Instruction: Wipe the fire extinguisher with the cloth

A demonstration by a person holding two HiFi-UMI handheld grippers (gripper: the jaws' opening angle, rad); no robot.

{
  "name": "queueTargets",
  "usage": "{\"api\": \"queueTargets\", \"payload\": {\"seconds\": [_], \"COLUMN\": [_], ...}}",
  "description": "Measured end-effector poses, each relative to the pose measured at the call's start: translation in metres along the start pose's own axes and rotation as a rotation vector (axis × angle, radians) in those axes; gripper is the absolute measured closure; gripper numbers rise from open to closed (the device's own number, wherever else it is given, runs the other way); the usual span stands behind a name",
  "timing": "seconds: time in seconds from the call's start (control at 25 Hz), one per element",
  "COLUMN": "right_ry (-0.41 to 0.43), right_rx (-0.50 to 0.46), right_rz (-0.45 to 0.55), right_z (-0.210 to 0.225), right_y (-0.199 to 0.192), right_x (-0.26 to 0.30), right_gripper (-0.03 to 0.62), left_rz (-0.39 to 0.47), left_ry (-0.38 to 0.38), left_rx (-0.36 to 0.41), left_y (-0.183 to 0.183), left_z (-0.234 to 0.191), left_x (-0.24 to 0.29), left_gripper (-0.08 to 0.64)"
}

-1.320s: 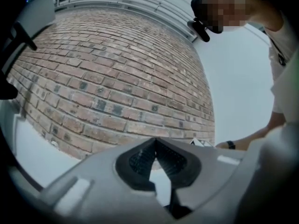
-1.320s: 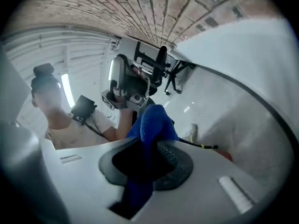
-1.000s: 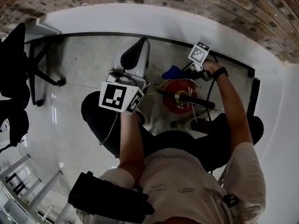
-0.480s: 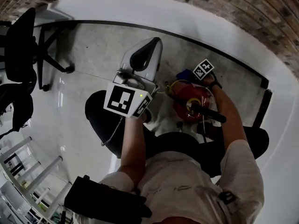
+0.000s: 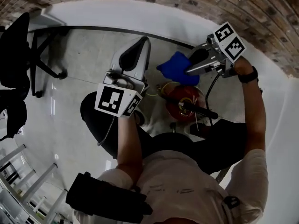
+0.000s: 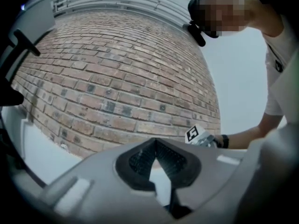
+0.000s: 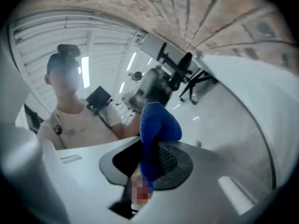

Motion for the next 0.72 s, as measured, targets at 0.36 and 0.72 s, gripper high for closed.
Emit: {"api": "queueTargets", "payload": {"seconds": [0.36, 0.72], "right_ry": [0.309, 0.022], "right_rx": [0.196, 0.364], "right_rz": [-0.333, -0.541], "right_z": [0.021, 0.195], "right_y": [-0.022, -0.163], "right_x": [0.093, 0.165], "right_gripper": [0.531, 0.531], "left_rz": [0.029, -0.016], "left_ry": [0.069, 0.071], "left_rx": [-0.061, -0.063], "left_y": [0.008, 0.000], "left_z": [-0.018, -0.020], "left_x": [-0.020, -0.026], "left_gripper": [0.560, 0.560]}}
Point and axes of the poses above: the fingertips, and each gripper's own axes: x forward along the fingers, z to its right, y out of its top, the point moved 5 cm from there along -x, backward along the fingers, and after that the axes turned 8 degrees about -y, right-handed, at the moved point
